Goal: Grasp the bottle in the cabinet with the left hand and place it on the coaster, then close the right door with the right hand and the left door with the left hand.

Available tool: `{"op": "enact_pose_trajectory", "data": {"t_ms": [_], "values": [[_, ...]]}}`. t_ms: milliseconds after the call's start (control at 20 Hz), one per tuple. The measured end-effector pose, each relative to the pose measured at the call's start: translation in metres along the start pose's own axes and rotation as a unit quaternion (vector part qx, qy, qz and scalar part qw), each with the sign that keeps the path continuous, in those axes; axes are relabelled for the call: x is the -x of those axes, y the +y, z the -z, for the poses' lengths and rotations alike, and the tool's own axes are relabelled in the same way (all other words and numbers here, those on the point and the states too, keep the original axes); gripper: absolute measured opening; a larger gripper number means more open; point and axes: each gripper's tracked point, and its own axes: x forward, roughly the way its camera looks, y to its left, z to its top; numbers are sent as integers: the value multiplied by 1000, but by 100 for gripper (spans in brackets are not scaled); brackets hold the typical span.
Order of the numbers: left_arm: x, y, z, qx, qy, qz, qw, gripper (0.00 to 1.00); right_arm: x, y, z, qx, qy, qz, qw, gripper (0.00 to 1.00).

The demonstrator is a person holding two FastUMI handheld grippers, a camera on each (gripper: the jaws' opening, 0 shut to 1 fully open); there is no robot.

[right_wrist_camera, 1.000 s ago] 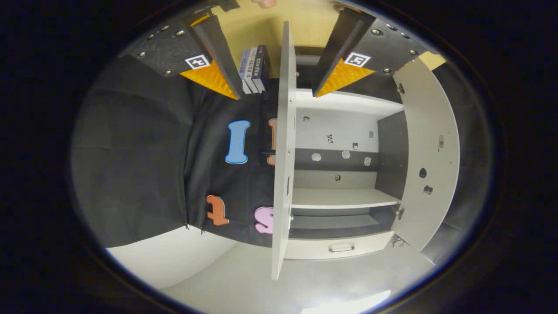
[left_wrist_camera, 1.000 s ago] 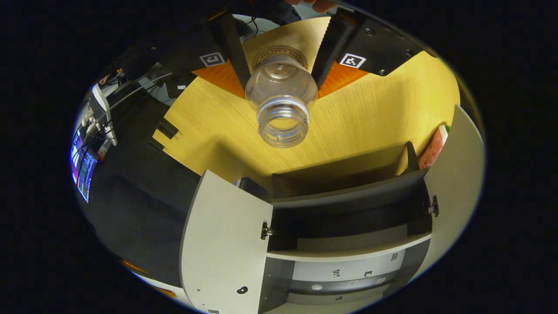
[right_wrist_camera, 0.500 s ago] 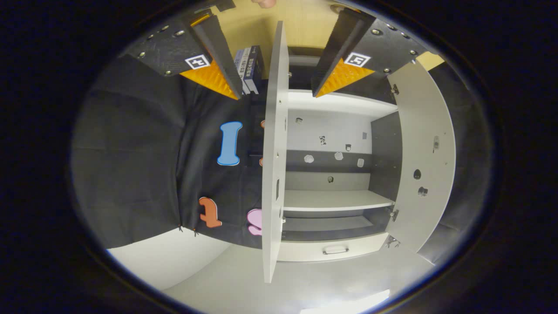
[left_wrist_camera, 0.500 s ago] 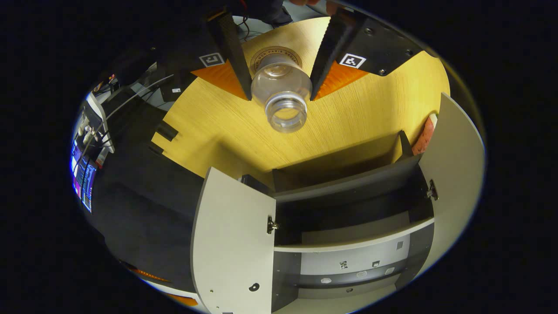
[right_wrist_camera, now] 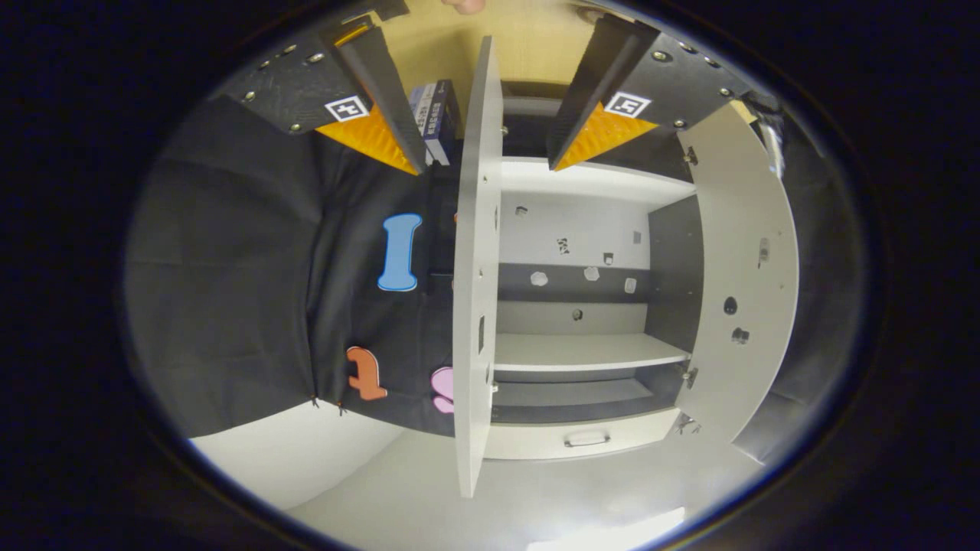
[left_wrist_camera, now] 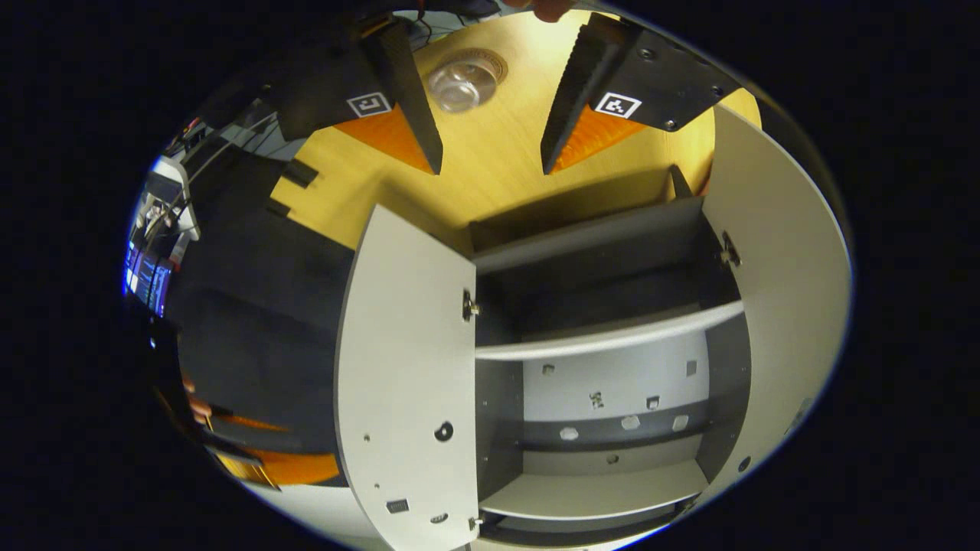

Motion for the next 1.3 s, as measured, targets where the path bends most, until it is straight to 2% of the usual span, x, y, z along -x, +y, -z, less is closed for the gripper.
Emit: {"op": "enact_pose_trajectory", "data": {"t_ms": [150, 300, 450, 600, 700, 950, 1150, 1300], "values": [[3, 9, -58, -2, -39, -14, 999, 80, 0, -1, 1, 3, 0, 3, 1000, 96], [16, 14, -130, 19, -102, -24, 994, 80, 0, 0, 0, 6, -2, 3, 1000, 96], [41, 32, -198, 42, -176, -52, 982, 79, 1, -3, -3, 10, -8, 4, 1000, 96], [72, 53, -242, 53, -227, -86, 969, 89, 0, -5, -7, 9, -14, 6, 1000, 96], [88, 71, -255, 60, -234, -117, 963, 96, 0, -12, -13, 14, -27, 20, 999, 94], [128, 114, -252, 82, -236, -198, 948, 96, -19, -57, -43, 10, -67, 74, 995, 96], [159, 141, -233, 78, -232, -259, 934, 96, -33, -88, -53, 1, -84, 126, 989, 96], [178, 156, -225, 82, -234, -291, 924, 96, -46, -90, -59, -1, -93, 143, 985, 96]]}}
